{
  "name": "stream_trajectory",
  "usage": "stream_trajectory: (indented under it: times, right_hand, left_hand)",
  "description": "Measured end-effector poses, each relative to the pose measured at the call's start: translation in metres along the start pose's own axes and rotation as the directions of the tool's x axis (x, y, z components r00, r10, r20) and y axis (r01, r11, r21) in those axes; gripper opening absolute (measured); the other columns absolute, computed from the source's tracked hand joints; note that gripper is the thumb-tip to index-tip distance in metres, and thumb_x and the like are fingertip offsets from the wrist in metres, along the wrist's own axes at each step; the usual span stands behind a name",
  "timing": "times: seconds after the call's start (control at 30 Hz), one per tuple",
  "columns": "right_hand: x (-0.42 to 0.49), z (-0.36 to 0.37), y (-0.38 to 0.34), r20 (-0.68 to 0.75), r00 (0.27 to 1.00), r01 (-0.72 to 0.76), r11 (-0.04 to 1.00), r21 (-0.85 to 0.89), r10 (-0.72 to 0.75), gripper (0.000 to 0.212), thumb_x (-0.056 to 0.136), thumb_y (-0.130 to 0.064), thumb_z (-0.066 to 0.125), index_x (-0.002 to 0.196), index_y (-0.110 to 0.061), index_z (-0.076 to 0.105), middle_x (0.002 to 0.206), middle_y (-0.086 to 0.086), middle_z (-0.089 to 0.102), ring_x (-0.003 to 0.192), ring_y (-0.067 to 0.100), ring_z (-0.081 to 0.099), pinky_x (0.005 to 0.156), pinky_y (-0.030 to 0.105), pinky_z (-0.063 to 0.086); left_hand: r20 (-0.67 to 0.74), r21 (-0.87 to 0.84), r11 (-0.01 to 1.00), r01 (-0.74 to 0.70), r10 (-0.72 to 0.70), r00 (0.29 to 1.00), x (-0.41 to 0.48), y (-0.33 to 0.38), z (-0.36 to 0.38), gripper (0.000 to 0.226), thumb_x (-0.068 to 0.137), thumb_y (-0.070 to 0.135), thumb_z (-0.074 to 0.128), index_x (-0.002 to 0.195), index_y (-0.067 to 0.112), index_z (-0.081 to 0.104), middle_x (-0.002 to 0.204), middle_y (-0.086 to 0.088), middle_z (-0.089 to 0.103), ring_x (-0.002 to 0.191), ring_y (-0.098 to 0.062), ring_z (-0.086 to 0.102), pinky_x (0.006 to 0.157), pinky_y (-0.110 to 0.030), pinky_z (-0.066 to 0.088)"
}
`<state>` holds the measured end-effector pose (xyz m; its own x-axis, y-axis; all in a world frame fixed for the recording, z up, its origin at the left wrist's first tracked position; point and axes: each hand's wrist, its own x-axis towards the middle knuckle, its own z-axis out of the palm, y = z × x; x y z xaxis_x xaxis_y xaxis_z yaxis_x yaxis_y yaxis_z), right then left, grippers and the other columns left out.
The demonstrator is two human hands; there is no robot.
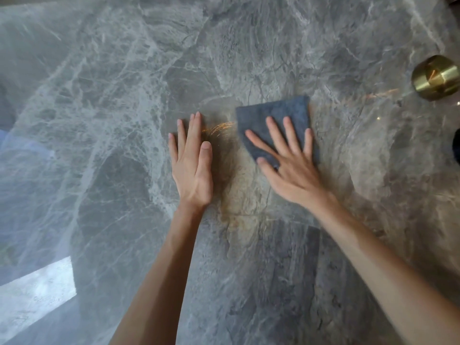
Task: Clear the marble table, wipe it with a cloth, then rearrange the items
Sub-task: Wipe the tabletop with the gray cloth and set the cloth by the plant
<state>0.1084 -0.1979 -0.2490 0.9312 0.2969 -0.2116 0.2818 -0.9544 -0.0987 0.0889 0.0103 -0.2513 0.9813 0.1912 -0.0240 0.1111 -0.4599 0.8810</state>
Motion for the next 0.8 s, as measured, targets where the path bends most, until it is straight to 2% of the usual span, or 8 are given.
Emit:
stream_trajectory:
  times: [0.1, 0.2, 0.33, 0.4, 0.5, 0.6, 0.7, 0.8]
  right_hand:
    - [-0.011, -0.005, 0.030, 0.039, 0.997, 0.066, 0.998, -0.012, -0.065, 0.056, 0.099, -0.058, 0.019, 0.153, -0.051, 0.008, 0.168, -0.010, 0.003, 0.155, 0.019, -0.005, 0.120, 0.063, 0.004]
    - [-0.006, -0.007, 0.029, 0.110, 0.987, 0.122, 0.992, -0.040, -0.117, 0.080, 0.088, -0.079, 0.024, 0.155, -0.045, -0.002, 0.168, -0.003, -0.008, 0.154, 0.026, -0.014, 0.118, 0.066, -0.004]
    - [-0.008, -0.014, 0.033, 0.069, 0.992, 0.102, 0.993, 0.067, -0.107, 0.067, 0.096, -0.051, 0.027, 0.157, -0.037, 0.005, 0.168, -0.008, 0.000, 0.155, 0.015, -0.008, 0.123, 0.058, -0.002]
    - [-0.004, -0.021, 0.044, 0.014, 0.998, 0.051, 0.954, 0.295, -0.058, 0.060, 0.098, -0.038, 0.029, 0.157, -0.030, 0.020, 0.165, -0.012, 0.016, 0.153, 0.005, 0.006, 0.126, 0.049, 0.004]
    - [0.019, -0.034, 0.054, 0.013, 0.994, -0.086, 0.732, 0.676, 0.105, 0.051, 0.100, -0.024, 0.032, 0.151, -0.027, 0.037, 0.158, -0.017, 0.032, 0.148, 0.000, 0.023, 0.126, 0.041, 0.013]
    - [0.045, -0.031, 0.039, 0.027, 0.996, 0.077, 0.948, 0.309, -0.089, 0.056, 0.098, -0.028, 0.026, 0.154, -0.032, 0.027, 0.166, -0.008, 0.016, 0.154, 0.011, 0.003, 0.125, 0.044, -0.010]
    - [0.055, -0.028, 0.010, 0.066, 0.959, 0.249, 0.933, 0.261, -0.274, 0.059, 0.096, -0.030, 0.031, 0.154, -0.037, 0.024, 0.167, -0.002, 0.006, 0.155, 0.015, -0.007, 0.124, 0.039, -0.015]
    - [0.048, -0.027, -0.013, 0.107, 0.869, 0.434, 0.847, 0.306, -0.484, 0.061, 0.092, -0.030, 0.037, 0.152, -0.040, 0.029, 0.167, -0.001, 0.005, 0.155, 0.016, -0.008, 0.125, 0.044, -0.011]
  left_hand:
    - [-0.019, -0.020, 1.000, 0.006, -0.006, 1.000, 0.000, 0.000, 0.000, 0.052, 0.102, 0.029, 0.024, 0.154, 0.019, 0.027, 0.160, 0.013, 0.025, 0.153, -0.008, 0.006, 0.126, -0.036, -0.005]
    - [-0.027, -0.031, 1.000, 0.006, -0.007, 1.000, 0.003, -0.001, 0.000, 0.052, 0.102, 0.029, 0.023, 0.153, 0.018, 0.028, 0.156, 0.020, 0.022, 0.153, -0.007, 0.006, 0.126, -0.037, -0.005]
    - [0.004, -0.051, 0.999, 0.012, -0.012, 1.000, 0.001, -0.001, -0.001, 0.053, 0.102, 0.030, 0.023, 0.154, 0.019, 0.027, 0.154, 0.026, 0.018, 0.152, -0.001, 0.003, 0.125, -0.035, -0.008]
    - [0.015, -0.079, 0.997, 0.027, -0.026, 1.000, 0.000, 0.001, -0.002, 0.053, 0.102, 0.030, 0.024, 0.154, 0.021, 0.026, 0.150, 0.036, 0.014, 0.148, 0.009, -0.001, 0.125, -0.033, -0.009]
    - [0.043, -0.158, 0.986, 0.060, -0.054, 0.998, 0.000, 0.004, -0.004, 0.053, 0.102, 0.032, 0.024, 0.154, 0.022, 0.026, 0.154, 0.031, 0.017, 0.148, 0.009, 0.000, 0.125, -0.037, -0.009]
    - [0.084, -0.288, 0.953, 0.096, -0.074, 0.994, 0.001, 0.003, -0.011, 0.055, 0.101, 0.031, 0.023, 0.154, 0.019, 0.023, 0.162, 0.010, 0.021, 0.152, -0.004, 0.006, 0.125, -0.042, -0.008]
    - [0.129, -0.529, 0.837, 0.142, -0.086, 0.988, 0.001, 0.001, -0.022, 0.054, 0.102, 0.028, 0.024, 0.154, 0.014, 0.020, 0.162, -0.003, 0.025, 0.151, -0.008, 0.021, 0.127, -0.041, 0.004]
    - [0.166, -0.637, 0.745, 0.197, -0.117, 0.979, 0.003, -0.002, -0.033, 0.056, 0.101, 0.028, 0.024, 0.153, 0.008, 0.020, 0.160, -0.004, 0.029, 0.145, -0.002, 0.030, 0.121, -0.019, 0.023]
